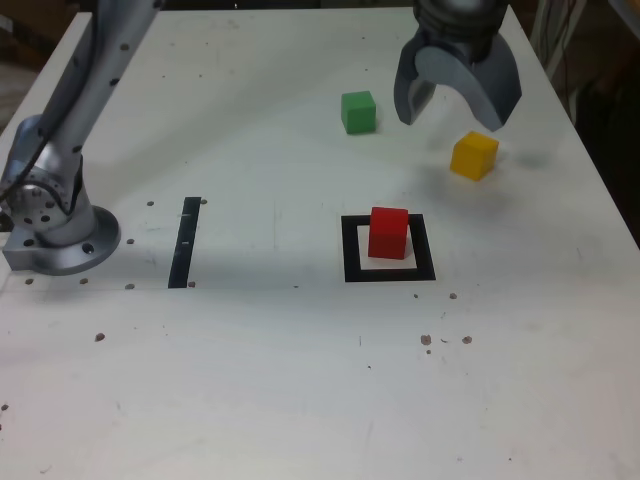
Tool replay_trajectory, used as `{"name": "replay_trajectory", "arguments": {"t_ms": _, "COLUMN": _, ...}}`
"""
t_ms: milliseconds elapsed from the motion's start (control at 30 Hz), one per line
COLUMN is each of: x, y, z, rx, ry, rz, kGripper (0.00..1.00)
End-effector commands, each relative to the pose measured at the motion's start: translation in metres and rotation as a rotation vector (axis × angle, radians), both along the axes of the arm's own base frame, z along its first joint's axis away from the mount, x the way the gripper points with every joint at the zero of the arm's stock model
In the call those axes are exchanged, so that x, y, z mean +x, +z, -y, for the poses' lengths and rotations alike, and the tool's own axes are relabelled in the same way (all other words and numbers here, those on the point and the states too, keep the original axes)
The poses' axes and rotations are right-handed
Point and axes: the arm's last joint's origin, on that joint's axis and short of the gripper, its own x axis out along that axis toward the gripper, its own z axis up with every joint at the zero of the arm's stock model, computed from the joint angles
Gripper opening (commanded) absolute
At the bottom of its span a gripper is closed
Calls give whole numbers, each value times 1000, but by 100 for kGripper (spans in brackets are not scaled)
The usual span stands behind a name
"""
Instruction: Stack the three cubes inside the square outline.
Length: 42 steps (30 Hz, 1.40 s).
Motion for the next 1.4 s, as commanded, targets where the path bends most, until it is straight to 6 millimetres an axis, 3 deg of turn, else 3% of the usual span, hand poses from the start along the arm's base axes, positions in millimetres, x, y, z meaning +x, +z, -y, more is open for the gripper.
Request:
{"name": "replay_trajectory", "arguments": {"t_ms": 0, "x": 7, "y": -11, "z": -3, "rx": 1, "ry": 2, "rz": -10, "kGripper": 98}}
{"name": "replay_trajectory", "arguments": {"t_ms": 233, "x": 29, "y": -42, "z": -6, "rx": 7, "ry": 10, "rz": -15, "kGripper": 93}}
{"name": "replay_trajectory", "arguments": {"t_ms": 467, "x": 33, "y": -49, "z": -8, "rx": 20, "ry": 13, "rz": -9, "kGripper": 85}}
{"name": "replay_trajectory", "arguments": {"t_ms": 800, "x": 36, "y": -67, "z": -10, "rx": 13, "ry": 17, "rz": -49, "kGripper": 66}}
{"name": "replay_trajectory", "arguments": {"t_ms": 1367, "x": 37, "y": -58, "z": -9, "rx": 7, "ry": 18, "rz": -1, "kGripper": 35}}
